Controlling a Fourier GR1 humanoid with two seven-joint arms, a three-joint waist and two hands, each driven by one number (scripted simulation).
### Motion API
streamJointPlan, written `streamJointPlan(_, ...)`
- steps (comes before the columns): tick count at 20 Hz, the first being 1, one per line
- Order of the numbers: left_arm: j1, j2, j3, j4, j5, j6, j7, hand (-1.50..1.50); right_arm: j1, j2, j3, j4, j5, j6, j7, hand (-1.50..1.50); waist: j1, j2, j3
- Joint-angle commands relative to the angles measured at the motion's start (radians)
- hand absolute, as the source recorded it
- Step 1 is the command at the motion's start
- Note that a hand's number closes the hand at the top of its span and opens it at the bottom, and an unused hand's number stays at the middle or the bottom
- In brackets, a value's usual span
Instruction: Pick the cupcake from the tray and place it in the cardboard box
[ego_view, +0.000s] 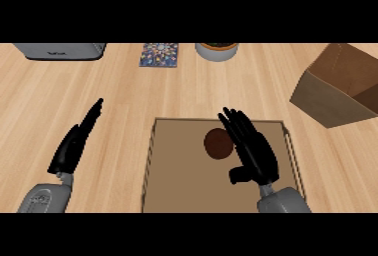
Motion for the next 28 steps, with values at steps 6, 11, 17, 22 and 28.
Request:
streamJointPlan(6, -0.013, 0.012, 0.030, -0.010, 0.004, -0.033, 0.009, 0.00, -0.099, 0.031, -0.004, 0.224, -0.052, -0.077, -0.034, -1.50, 0.010, 0.014, 0.014)
streamJointPlan(11, 0.045, 0.006, 0.031, -0.067, 0.012, -0.051, 0.009, 0.00, -0.070, 0.019, -0.020, 0.233, -0.022, -0.100, -0.075, 1.50, 0.009, 0.012, 0.014)
streamJointPlan(17, -0.007, -0.051, 0.005, 0.042, -0.047, 0.010, -0.036, 0.00, -0.113, 0.031, 0.025, 0.241, 0.056, -0.328, -0.044, 1.50, 0.003, 0.014, 0.014)
streamJointPlan(22, -0.067, -0.033, 0.030, 0.057, -0.039, -0.018, 0.025, 0.00, -0.105, 0.021, -0.011, 0.219, 0.025, -0.376, -0.088, 1.50, -0.002, 0.014, 0.014)
streamJointPlan(28, -0.014, -0.033, 0.020, 0.017, -0.037, -0.024, 0.004, 0.00, -0.299, 0.010, -0.169, 0.367, 0.141, -0.197, 0.307, 1.50, 0.023, 0.022, 0.010)
